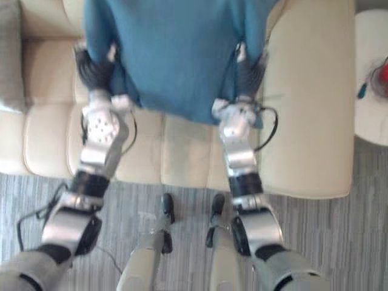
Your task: Pick up cushions and gather them together orderly.
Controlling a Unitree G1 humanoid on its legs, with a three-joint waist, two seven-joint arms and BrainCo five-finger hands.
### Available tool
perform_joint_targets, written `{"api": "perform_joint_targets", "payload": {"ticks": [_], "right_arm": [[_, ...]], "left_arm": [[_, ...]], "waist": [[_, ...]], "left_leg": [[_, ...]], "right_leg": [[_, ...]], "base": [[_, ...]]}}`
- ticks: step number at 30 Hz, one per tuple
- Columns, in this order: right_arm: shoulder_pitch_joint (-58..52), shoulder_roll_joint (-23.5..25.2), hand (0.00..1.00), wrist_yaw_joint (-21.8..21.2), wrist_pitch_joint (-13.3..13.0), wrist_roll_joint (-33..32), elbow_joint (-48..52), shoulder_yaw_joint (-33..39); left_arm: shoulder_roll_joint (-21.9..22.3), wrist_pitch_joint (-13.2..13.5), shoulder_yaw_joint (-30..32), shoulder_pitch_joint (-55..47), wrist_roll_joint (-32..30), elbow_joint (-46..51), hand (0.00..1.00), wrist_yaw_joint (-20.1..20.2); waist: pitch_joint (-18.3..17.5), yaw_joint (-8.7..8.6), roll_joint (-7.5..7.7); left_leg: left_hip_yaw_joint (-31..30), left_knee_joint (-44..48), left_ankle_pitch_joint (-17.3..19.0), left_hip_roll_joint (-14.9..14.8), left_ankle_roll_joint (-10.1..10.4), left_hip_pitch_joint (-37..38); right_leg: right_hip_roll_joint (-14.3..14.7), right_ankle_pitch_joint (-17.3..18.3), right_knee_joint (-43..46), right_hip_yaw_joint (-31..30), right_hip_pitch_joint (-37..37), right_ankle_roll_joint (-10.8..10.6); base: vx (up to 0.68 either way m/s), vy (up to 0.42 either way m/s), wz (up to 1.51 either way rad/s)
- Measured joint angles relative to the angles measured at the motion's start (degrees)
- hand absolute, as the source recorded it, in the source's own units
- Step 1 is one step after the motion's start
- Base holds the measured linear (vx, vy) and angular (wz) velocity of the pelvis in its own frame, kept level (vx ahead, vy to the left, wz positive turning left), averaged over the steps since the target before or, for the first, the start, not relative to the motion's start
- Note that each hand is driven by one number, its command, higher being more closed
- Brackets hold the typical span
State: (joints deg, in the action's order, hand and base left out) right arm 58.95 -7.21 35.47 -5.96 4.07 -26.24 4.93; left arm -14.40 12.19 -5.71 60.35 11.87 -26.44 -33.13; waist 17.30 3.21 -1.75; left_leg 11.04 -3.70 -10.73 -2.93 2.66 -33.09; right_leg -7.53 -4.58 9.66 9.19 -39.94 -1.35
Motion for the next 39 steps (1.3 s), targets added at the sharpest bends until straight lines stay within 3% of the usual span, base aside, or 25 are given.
{"api": "perform_joint_targets", "payload": {"ticks": [3, 8, 11, 19, 26, 30, 35, 39], "right_arm": [[7.85, -0.71, 0.00, 1.52, 1.24, -0.25, -6.86, 3.28], [14.67, -4.47, 0.00, 0.50, 2.59, -4.26, -14.76, 3.96], [15.09, -5.56, 0.00, -1.03, 2.68, -5.45, -15.09, 3.75], [12.49, -6.80, 0.00, -4.72, 3.78, -8.99, -9.01, 1.34], [-6.41, -7.08, 0.00, -9.27, 2.58, -11.52, 8.82, 0.51], [-22.22, -9.91, 0.00, -15.33, 0.09, -11.44, 18.73, -1.23], [-42.78, -8.24, 0.00, -22.13, -0.20, -11.41, 20.95, -3.49], [-58.40, -3.02, 0.00, -28.46, -0.19, -10.25, 20.02, -3.78]], "left_arm": [[-0.52, -0.84, 2.02, 7.89, -0.73, -7.91, 0.00, -0.83], [-0.51, -2.04, 6.38, 16.40, -1.10, -18.92, 0.00, 1.03], [0.20, -3.37, 9.31, 16.16, -1.01, -20.40, 0.00, 3.37], [4.64, -3.25, 15.84, 6.66, 2.58, -17.91, 0.00, 6.08], [4.37, -1.99, 14.68, -12.35, 9.75, -4.03, 0.00, 10.68], [1.70, 0.32, 14.70, -28.55, 10.73, 5.09, 0.00, 14.49], [4.37, 0.18, 14.62, -47.01, 10.70, 7.71, 0.00, 18.57], [7.19, -1.40, 14.58, -62.06, 9.86, 6.26, 0.00, 23.24]], "waist": [[2.96, -0.20, -0.32], [3.21, -0.57, -0.64], [4.21, -0.62, -0.60], [5.22, -1.18, -0.56], [5.21, -1.08, -0.44], [5.00, -0.93, -0.15], [4.36, -1.10, 0.79], [-2.53, -1.05, 2.63]], "left_leg": [[-1.01, -1.41, -1.82, 0.06, 0.96, -2.68], [-2.58, -2.07, -2.93, -0.73, 1.44, -9.83], [-2.25, -2.07, -3.00, -0.82, 1.55, -10.92], [-1.20, -2.00, -3.02, -0.92, 1.60, -10.71], [-0.68, -1.01, -2.75, -1.28, 1.83, -3.46], [-0.55, 1.44, 1.11, -1.83, 1.77, 2.46], [0.14, 5.46, 5.20, -2.52, 1.90, 10.42], [1.00, 7.89, 8.94, -3.73, 2.31, 15.72]], "right_leg": [[0.38, -1.75, -2.26, 0.13, -2.12, 0.18], [0.71, -2.73, -3.84, 2.16, -8.11, 0.55], [0.77, -2.72, -3.86, 2.38, -9.07, 0.56], [0.82, -2.62, -3.56, 1.66, -9.15, 0.68], [0.48, 0.88, 3.30, 0.80, -4.43, 0.95], [0.77, 4.08, 5.33, -0.06, 1.26, 0.80], [1.16, 6.12, 6.04, -0.40, 10.35, 0.54], [2.44, 7.55, 3.69, -0.64, 17.19, 0.22]], "base": [[0.00, -0.009, 0.00], [0.04, -0.009, 0.10], [0.07, 0.013, 0.02], [0.06, 0.026, -0.02], [0.02, 0.006, 0.04], [0.02, -0.044, -0.07], [0.03, -0.036, -0.09], [0.07, -0.031, -0.14]]}}
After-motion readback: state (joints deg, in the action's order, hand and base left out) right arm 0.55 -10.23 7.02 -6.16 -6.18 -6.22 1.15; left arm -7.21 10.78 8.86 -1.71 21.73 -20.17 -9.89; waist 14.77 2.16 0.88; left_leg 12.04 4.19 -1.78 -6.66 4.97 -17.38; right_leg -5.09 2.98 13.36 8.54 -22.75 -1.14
